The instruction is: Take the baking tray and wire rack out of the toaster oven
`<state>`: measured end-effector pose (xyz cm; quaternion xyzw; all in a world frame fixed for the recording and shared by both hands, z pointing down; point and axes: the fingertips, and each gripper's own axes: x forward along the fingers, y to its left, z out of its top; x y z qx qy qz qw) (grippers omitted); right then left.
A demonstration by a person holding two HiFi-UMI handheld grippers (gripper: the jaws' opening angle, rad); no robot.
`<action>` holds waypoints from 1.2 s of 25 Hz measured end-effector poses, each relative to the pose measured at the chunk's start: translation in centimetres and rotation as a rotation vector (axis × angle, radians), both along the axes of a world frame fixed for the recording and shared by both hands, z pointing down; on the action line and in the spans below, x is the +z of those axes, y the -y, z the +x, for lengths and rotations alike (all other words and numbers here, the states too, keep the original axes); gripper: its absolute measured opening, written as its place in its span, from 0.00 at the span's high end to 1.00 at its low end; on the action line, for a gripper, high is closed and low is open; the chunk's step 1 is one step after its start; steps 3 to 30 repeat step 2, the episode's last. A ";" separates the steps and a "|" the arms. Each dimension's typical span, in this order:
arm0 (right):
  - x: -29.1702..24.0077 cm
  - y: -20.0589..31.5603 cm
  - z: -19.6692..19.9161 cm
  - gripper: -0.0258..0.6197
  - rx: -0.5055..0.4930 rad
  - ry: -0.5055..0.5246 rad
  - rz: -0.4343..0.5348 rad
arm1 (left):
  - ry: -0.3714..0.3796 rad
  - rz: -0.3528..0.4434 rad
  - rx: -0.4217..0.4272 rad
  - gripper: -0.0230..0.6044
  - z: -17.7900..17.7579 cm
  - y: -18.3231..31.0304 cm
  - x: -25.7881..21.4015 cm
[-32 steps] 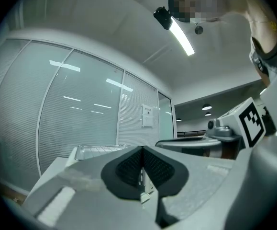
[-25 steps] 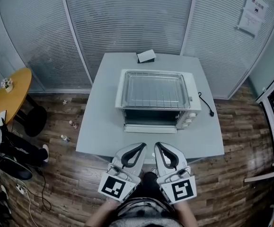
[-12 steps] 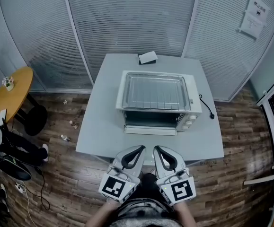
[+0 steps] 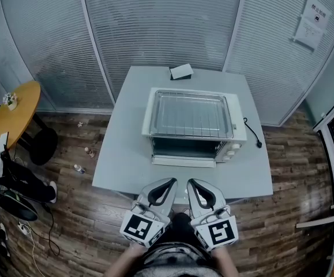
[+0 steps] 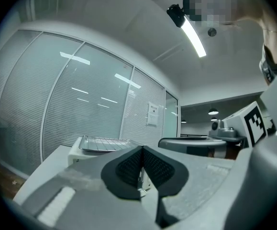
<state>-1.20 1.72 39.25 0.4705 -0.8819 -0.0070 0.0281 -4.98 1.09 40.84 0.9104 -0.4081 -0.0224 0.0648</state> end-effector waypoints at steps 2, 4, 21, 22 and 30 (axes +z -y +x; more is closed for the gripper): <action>0.0 0.2 0.0 0.96 0.000 -0.001 -0.002 | -0.002 -0.013 -0.005 0.96 -0.1 0.2 0.1; 0.0 0.2 0.0 0.96 0.000 -0.001 -0.002 | -0.002 -0.013 -0.005 0.96 -0.1 0.2 0.1; 0.0 0.2 0.0 0.96 0.000 -0.001 -0.002 | -0.002 -0.013 -0.005 0.96 -0.1 0.2 0.1; 0.0 0.2 0.0 0.96 0.000 -0.001 -0.002 | -0.002 -0.013 -0.005 0.96 -0.1 0.2 0.1; 0.0 0.2 0.0 0.96 0.000 -0.001 -0.002 | -0.002 -0.013 -0.005 0.96 -0.1 0.2 0.1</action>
